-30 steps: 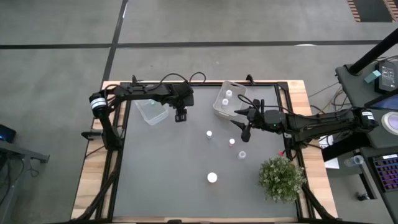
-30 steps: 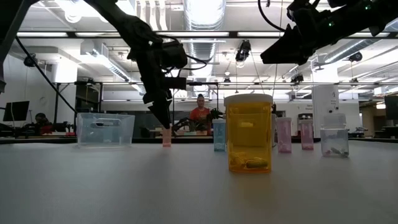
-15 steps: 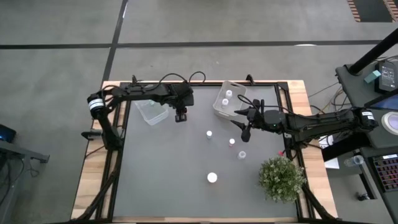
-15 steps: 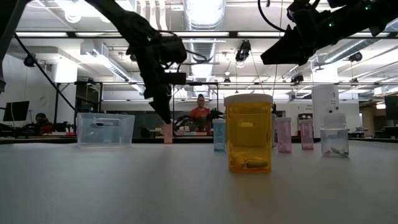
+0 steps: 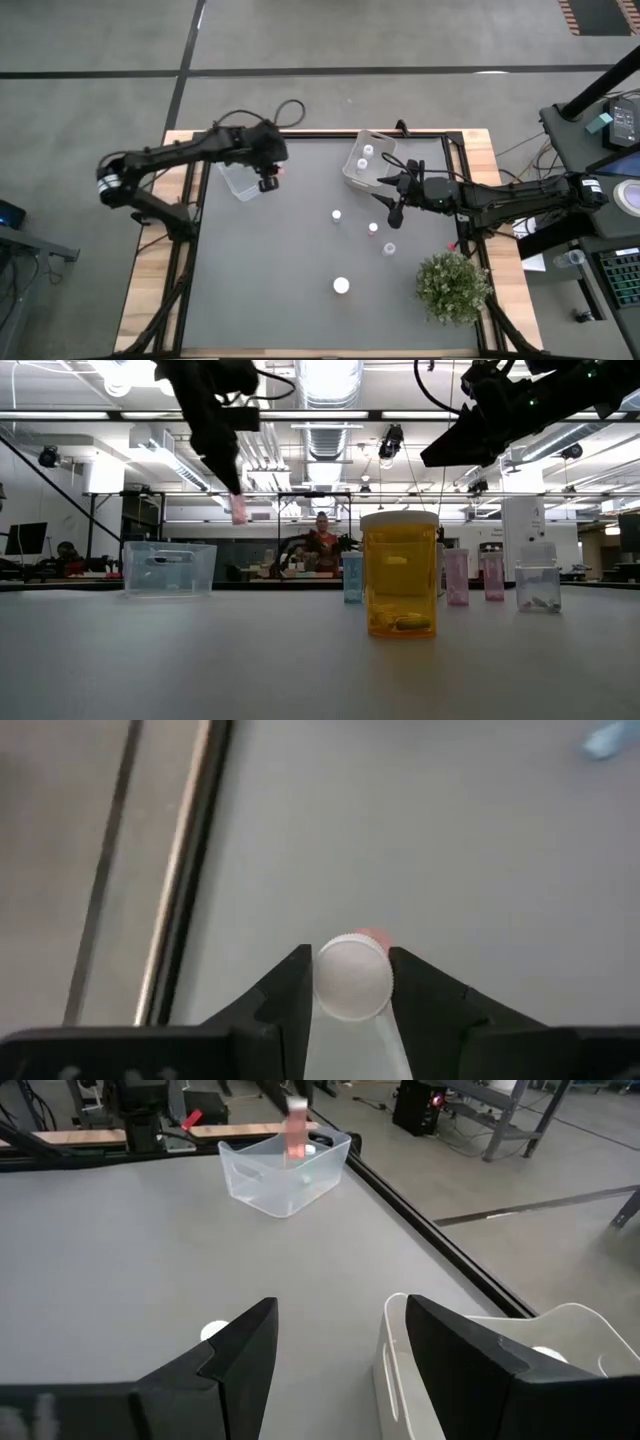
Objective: Pick and place medicine bottles into bin by pill shape (circle, oval)
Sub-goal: Put the red pill bottle into the transparent bin, then put the blue pill bottle into the transparent bin
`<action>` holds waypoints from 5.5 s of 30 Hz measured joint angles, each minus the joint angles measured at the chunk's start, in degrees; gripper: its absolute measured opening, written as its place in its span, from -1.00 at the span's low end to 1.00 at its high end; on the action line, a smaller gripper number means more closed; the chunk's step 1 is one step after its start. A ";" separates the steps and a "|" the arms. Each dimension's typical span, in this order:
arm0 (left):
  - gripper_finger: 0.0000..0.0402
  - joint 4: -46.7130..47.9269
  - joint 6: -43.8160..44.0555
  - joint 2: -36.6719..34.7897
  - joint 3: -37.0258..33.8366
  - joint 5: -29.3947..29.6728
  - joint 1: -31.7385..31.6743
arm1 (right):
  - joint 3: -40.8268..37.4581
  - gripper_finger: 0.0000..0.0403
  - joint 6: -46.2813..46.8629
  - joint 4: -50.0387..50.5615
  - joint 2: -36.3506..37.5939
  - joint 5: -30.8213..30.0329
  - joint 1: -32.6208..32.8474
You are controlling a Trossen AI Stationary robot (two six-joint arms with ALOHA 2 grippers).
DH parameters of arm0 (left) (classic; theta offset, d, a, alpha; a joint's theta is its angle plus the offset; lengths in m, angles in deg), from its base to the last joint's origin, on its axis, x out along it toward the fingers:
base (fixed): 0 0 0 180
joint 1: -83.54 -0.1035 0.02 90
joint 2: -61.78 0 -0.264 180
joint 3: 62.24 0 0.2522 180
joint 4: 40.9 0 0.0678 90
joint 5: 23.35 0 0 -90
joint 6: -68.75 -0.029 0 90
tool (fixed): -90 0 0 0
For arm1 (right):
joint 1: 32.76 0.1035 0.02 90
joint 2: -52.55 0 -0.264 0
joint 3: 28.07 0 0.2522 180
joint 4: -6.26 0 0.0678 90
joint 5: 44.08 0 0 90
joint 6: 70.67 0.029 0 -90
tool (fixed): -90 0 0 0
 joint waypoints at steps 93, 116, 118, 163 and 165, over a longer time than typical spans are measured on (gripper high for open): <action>-0.13 -16.63 16.26 -11.70 -14.63 -3.99 1.14 | 0.00 0.07 0.92 -0.02 0.00 -0.02 0.00; -0.12 -51.83 15.84 10.40 -13.93 -5.26 20.61 | 0.00 0.07 0.20 0.24 0.00 0.00 0.00; -0.12 -51.87 15.83 12.27 -13.31 -5.30 21.11 | 0.00 0.07 0.17 0.28 0.00 0.00 0.00; 0.16 -43.56 26.40 28.68 -5.16 -2.04 22.98 | 0.00 0.07 -0.64 0.48 0.00 0.00 0.00; 0.16 -41.86 33.53 28.66 -4.76 -2.10 23.20 | 0.01 0.07 -0.66 0.48 0.00 0.00 0.00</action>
